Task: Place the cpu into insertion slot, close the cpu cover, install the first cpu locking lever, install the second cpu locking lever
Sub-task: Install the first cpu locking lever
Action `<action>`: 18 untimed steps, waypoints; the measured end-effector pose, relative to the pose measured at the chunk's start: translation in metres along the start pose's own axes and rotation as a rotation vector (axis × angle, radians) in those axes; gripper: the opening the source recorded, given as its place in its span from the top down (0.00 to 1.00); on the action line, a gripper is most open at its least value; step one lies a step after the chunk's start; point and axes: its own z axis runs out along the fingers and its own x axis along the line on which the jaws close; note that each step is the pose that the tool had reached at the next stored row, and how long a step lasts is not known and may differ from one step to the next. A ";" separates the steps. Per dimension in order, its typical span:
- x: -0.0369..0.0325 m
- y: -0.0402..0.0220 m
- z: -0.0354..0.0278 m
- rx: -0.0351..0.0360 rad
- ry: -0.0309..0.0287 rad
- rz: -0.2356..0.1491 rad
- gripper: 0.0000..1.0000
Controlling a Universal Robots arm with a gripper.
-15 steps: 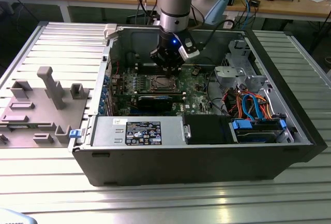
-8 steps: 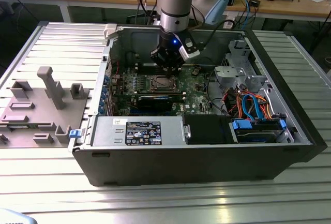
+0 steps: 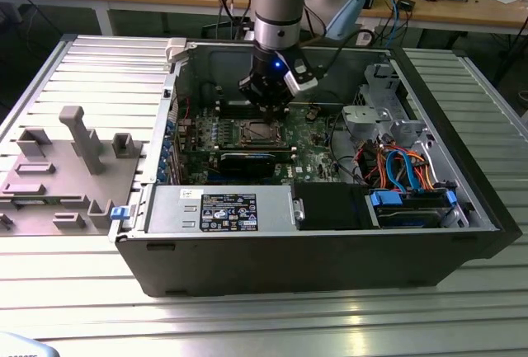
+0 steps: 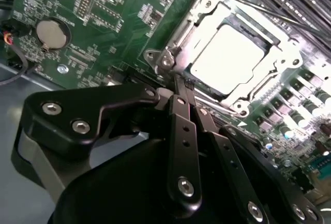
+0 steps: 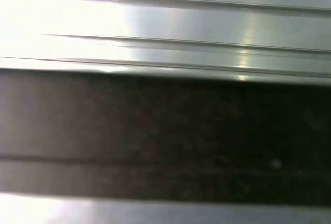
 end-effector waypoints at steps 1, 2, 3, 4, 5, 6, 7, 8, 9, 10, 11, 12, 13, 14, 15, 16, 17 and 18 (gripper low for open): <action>0.0032 0.0002 -0.0001 0.0001 -0.0013 0.000 0.89; 0.0081 0.0004 -0.0002 -0.0001 -0.0028 0.000 0.89; 0.0120 0.0007 -0.0003 -0.0004 -0.0037 0.000 0.89; 0.0163 0.0009 -0.0003 -0.0011 -0.0049 0.000 0.89; 0.0195 0.0011 -0.0003 -0.0018 -0.0058 0.000 0.89; 0.0233 0.0013 -0.0004 -0.0034 -0.0063 0.000 0.89; 0.0250 0.0015 -0.0004 -0.0047 -0.0065 0.000 0.89; 0.0260 0.0018 -0.0004 -0.0053 -0.0066 0.000 0.89; 0.0263 0.0022 -0.0004 -0.0054 -0.0065 0.000 0.89; 0.0263 0.0026 -0.0004 -0.0054 -0.0065 0.000 0.89; 0.0263 0.0031 -0.0004 -0.0053 -0.0065 0.000 0.89; 0.0262 0.0039 -0.0004 -0.0054 -0.0065 -0.001 0.89; 0.0262 0.0047 -0.0003 -0.0054 -0.0066 -0.001 0.89; 0.0261 0.0059 -0.0003 -0.0054 -0.0066 -0.001 0.89; 0.0261 0.0065 -0.0002 -0.0056 -0.0066 -0.001 0.89; 0.0260 0.0064 -0.0002 -0.0053 -0.0064 -0.001 0.89; 0.0259 0.0064 -0.0001 -0.0053 -0.0064 -0.001 0.89; 0.0256 0.0064 0.0001 -0.0055 -0.0066 -0.001 0.89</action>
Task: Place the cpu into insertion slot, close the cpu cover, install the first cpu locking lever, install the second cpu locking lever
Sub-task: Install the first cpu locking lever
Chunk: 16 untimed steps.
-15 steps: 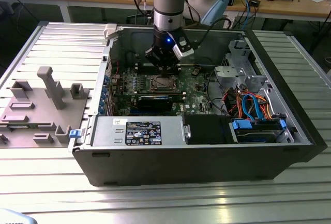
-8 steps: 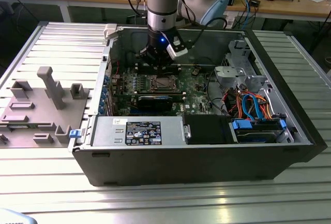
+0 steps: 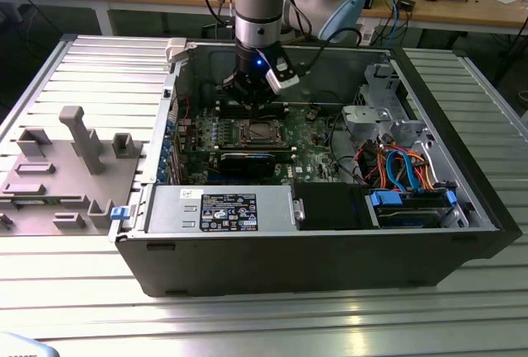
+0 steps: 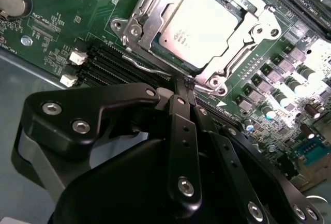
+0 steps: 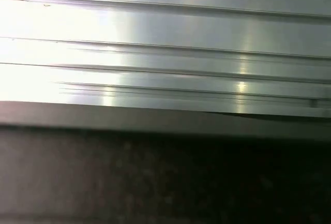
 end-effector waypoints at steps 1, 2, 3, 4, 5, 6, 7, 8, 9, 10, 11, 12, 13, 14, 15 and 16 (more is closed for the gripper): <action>-0.0004 -0.0001 0.0001 0.0000 0.0000 0.000 0.89; -0.0011 -0.0002 0.0003 0.0000 0.0002 0.000 0.89; -0.0027 -0.0004 0.0006 0.0000 0.0004 0.000 0.89; -0.0035 -0.0005 0.0008 0.0000 0.0008 0.000 0.89; -0.0045 -0.0006 0.0010 -0.0001 0.0010 0.000 0.89; -0.0059 -0.0007 0.0013 0.0000 0.0014 0.000 0.89; -0.0073 -0.0008 0.0017 -0.0001 0.0020 0.000 0.89; -0.0084 -0.0009 0.0019 -0.0001 0.0025 0.000 0.89; -0.0098 -0.0010 0.0024 -0.0002 0.0032 0.000 0.89; -0.0112 -0.0011 0.0029 -0.0002 0.0040 0.000 0.89; -0.0129 -0.0013 0.0033 0.0001 0.0052 0.000 0.89; -0.0142 -0.0014 0.0037 0.0002 0.0059 0.000 0.89; -0.0152 -0.0014 0.0041 0.0001 0.0063 0.000 0.89; -0.0164 -0.0015 0.0046 -0.0001 0.0064 0.000 0.89; -0.0174 -0.0014 0.0051 -0.0011 0.0066 0.000 0.89; -0.0193 -0.0017 0.0054 -0.0003 0.0077 0.000 0.89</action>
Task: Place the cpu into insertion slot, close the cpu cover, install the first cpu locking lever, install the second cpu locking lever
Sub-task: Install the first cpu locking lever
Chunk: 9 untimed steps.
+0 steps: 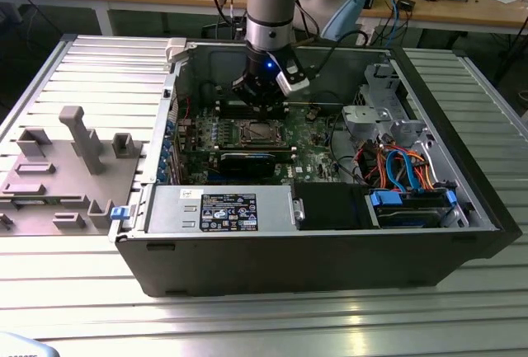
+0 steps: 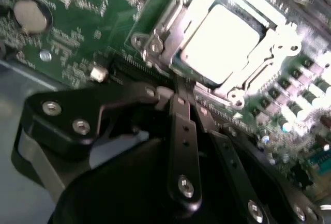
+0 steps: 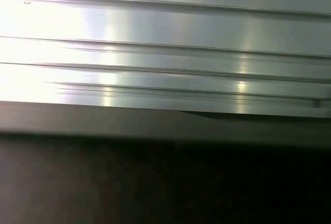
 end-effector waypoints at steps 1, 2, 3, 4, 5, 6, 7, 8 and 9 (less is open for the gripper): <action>-0.0005 -0.0001 0.0001 0.0001 0.0001 0.000 0.89; -0.0008 -0.0001 0.0001 0.0001 0.0001 0.000 0.89; -0.0010 -0.0001 0.0001 0.0001 0.0000 -0.001 0.89; -0.0012 0.0002 -0.0010 -0.0014 -0.0009 -0.001 0.89; -0.0012 0.0001 -0.0037 -0.0006 -0.0008 -0.001 0.89; -0.0011 0.0001 -0.0063 -0.0002 -0.0003 -0.001 0.89; -0.0012 0.0001 -0.0078 -0.0004 -0.0005 -0.001 0.89; -0.0012 -0.0002 -0.0086 -0.0003 -0.0004 -0.001 0.89; -0.0011 -0.0006 -0.0088 -0.0003 -0.0005 -0.001 0.89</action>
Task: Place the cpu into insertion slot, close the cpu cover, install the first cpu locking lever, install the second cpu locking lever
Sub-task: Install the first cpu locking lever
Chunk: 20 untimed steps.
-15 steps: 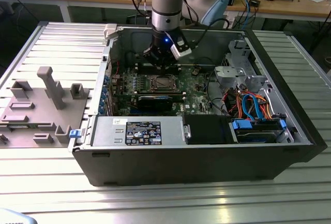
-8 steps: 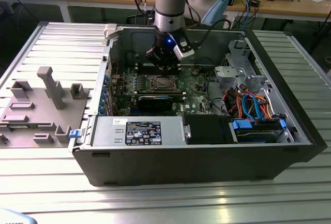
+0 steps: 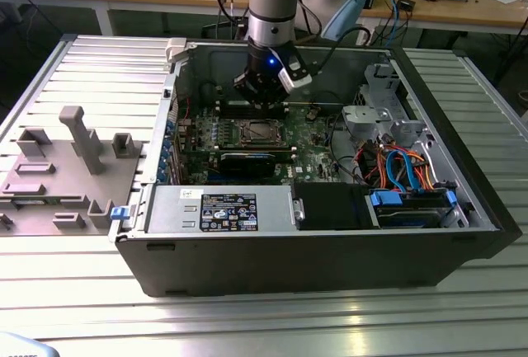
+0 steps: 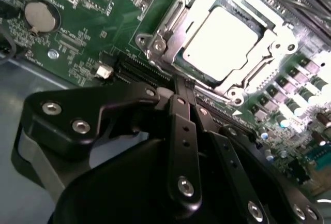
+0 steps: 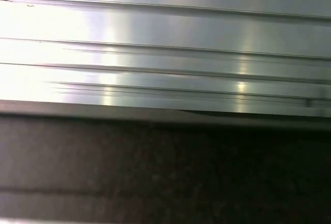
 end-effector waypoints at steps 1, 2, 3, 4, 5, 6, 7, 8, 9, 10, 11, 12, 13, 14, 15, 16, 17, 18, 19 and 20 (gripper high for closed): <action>0.0001 -0.0006 0.0000 0.0000 0.0000 0.000 0.89; 0.0001 -0.0013 -0.0001 0.0001 0.0001 0.000 0.89; 0.0002 -0.0023 -0.0001 0.0002 0.0001 0.000 0.89; 0.0003 -0.0033 -0.0001 0.0002 0.0001 0.000 0.89; 0.0003 -0.0046 -0.0001 0.0001 0.0001 0.000 0.89; 0.0004 -0.0061 -0.0002 0.0002 0.0001 0.000 0.89; 0.0005 -0.0078 -0.0002 0.0001 0.0001 0.000 0.89; 0.0006 -0.0097 -0.0002 0.0001 0.0001 0.000 0.89; 0.0007 -0.0115 -0.0002 0.0001 0.0001 0.000 0.89; 0.0008 -0.0131 -0.0003 0.0001 0.0001 0.000 0.89; 0.0010 -0.0163 -0.0004 0.0002 0.0001 0.000 0.89; 0.0011 -0.0182 -0.0004 0.0001 0.0001 0.000 0.89; 0.0013 -0.0200 -0.0004 0.0002 0.0002 0.000 0.89; 0.0014 -0.0227 -0.0005 0.0001 0.0001 0.000 0.89; 0.0015 -0.0243 -0.0005 0.0001 0.0001 0.000 0.89; 0.0017 -0.0267 -0.0005 0.0001 0.0001 0.000 0.89; 0.0018 -0.0285 -0.0006 0.0001 0.0001 0.000 0.89; 0.0019 -0.0304 -0.0006 0.0001 0.0001 0.000 0.89; 0.0020 -0.0325 -0.0007 0.0002 0.0002 0.000 0.89; 0.0021 -0.0348 -0.0007 0.0002 0.0001 0.000 0.89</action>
